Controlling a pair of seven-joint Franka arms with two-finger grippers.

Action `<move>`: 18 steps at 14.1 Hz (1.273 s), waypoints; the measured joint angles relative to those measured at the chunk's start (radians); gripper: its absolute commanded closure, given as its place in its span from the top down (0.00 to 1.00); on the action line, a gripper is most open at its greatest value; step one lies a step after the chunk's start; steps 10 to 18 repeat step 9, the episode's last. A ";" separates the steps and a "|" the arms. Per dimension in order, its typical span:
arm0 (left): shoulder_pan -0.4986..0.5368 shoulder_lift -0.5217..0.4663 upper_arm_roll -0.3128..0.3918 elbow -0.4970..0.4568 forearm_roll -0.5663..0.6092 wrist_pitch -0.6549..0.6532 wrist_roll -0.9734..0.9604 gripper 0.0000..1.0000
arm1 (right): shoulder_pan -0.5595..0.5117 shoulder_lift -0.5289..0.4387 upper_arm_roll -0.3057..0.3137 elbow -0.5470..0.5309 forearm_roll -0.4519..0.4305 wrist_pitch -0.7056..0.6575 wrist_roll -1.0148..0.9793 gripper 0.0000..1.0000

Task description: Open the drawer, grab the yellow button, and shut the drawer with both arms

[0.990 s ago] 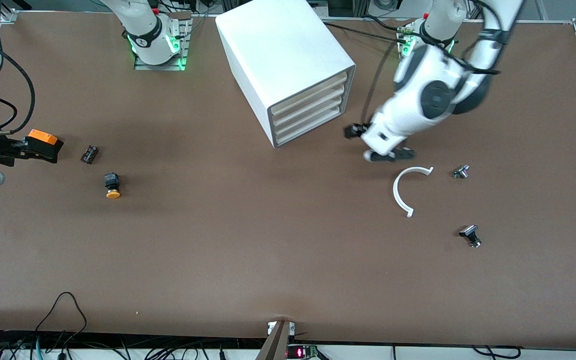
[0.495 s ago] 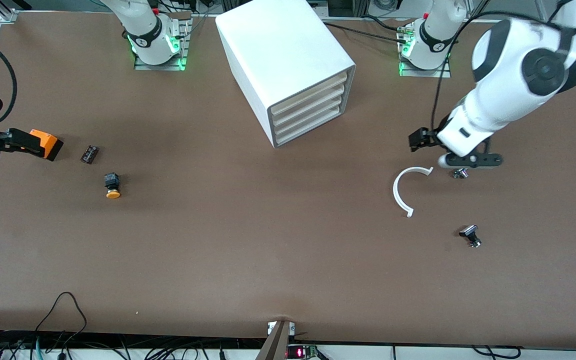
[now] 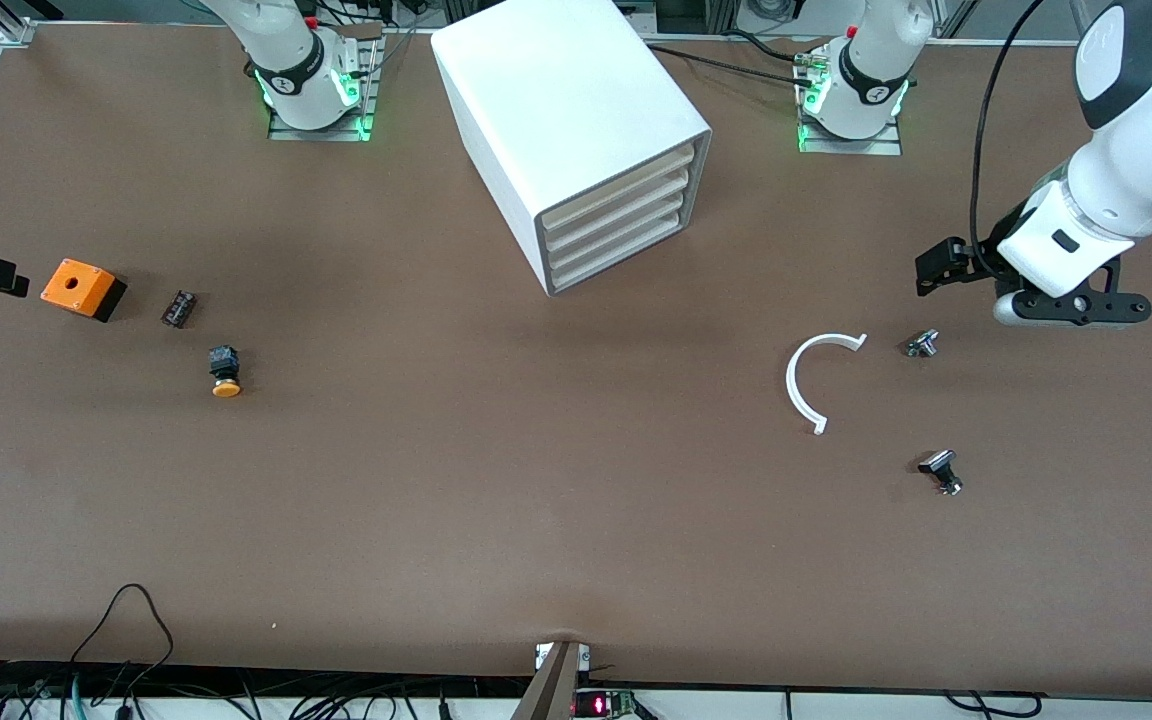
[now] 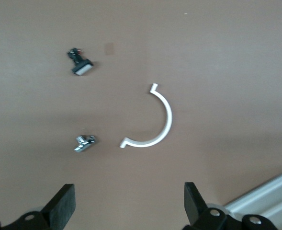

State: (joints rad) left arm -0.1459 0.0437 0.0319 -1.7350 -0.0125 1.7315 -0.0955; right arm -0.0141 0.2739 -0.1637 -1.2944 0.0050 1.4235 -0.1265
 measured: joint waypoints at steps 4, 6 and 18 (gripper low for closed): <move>-0.005 0.002 0.000 0.043 0.013 -0.048 0.006 1.00 | 0.014 0.005 0.014 -0.002 0.022 -0.006 0.000 1.00; -0.012 0.015 -0.001 0.042 0.013 -0.050 0.006 1.00 | 0.044 0.011 0.023 -0.003 0.023 -0.006 0.011 1.00; -0.021 0.033 -0.001 0.043 0.013 -0.049 0.006 1.00 | 0.111 0.014 0.028 -0.003 0.023 -0.007 0.109 1.00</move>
